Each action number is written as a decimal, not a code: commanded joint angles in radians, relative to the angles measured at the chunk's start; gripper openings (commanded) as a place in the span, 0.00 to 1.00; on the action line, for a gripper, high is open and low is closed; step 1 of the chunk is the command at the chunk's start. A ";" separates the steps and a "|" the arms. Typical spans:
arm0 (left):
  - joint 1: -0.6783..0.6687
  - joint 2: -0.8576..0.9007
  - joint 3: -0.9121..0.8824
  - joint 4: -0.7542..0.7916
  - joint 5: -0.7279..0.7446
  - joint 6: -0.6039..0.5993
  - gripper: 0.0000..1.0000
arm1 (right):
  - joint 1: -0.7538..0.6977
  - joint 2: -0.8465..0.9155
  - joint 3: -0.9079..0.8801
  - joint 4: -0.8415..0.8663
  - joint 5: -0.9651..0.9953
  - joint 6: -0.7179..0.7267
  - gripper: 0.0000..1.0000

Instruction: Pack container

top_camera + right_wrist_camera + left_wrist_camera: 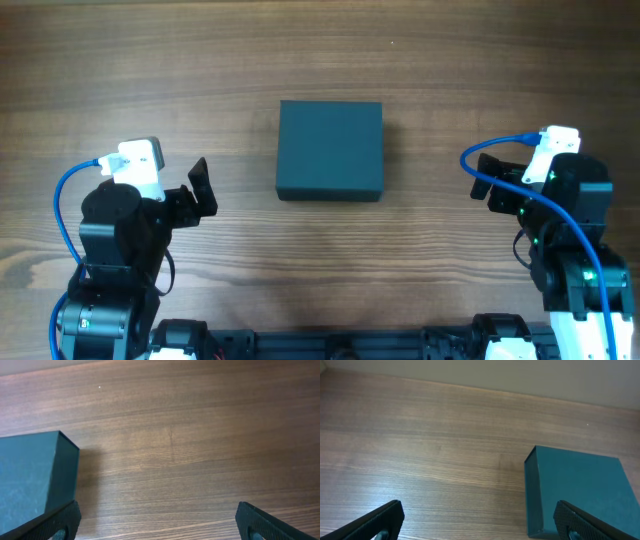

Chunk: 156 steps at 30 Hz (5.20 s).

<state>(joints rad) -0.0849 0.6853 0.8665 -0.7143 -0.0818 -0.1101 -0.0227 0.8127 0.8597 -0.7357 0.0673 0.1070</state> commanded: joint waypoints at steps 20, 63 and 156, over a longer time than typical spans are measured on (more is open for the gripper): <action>-0.003 0.002 -0.012 -0.008 -0.014 -0.010 1.00 | 0.025 0.081 -0.009 0.018 -0.001 -0.023 1.00; -0.003 0.002 -0.012 -0.008 -0.014 -0.010 1.00 | 0.066 -0.811 -0.855 0.735 -0.117 -0.026 1.00; -0.002 -0.682 -0.861 0.647 0.234 0.233 1.00 | 0.066 -0.810 -0.854 0.736 -0.121 -0.028 1.00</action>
<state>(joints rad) -0.0849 0.0143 0.0113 -0.0666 0.1333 0.1047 0.0387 0.0135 0.0055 -0.0059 -0.0696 0.0601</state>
